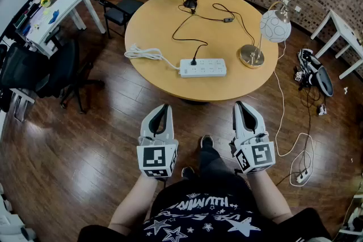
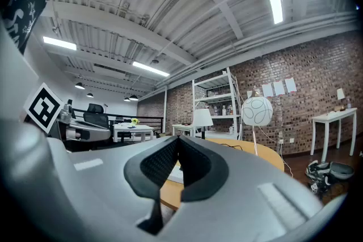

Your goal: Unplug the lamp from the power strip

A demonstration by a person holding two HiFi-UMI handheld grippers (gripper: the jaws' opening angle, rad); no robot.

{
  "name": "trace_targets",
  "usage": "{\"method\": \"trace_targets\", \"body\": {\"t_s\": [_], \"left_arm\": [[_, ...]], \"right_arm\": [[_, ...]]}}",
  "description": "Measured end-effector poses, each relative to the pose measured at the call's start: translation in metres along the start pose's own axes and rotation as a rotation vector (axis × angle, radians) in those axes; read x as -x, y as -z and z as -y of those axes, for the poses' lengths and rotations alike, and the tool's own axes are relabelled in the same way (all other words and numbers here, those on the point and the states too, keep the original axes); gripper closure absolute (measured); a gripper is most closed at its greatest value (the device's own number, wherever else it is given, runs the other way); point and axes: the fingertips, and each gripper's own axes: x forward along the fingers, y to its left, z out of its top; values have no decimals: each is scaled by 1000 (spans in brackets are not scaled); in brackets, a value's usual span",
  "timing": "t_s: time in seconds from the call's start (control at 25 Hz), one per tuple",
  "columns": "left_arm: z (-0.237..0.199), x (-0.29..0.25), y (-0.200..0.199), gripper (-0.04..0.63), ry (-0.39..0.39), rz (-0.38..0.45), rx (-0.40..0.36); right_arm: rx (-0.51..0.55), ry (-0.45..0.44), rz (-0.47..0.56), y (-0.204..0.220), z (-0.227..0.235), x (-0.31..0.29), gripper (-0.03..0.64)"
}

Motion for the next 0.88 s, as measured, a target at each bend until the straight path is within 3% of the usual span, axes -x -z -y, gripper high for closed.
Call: {"method": "trace_targets", "body": {"t_s": [0.24,0.88], "left_arm": [[4,-32,-1,591,24,17,3],[-13,-165,36,591,-18,-73,7]], "right_arm": [[-6,-24,14,1,7,-34,609],[-44,-108,-36,37,67,-156,609]]}}
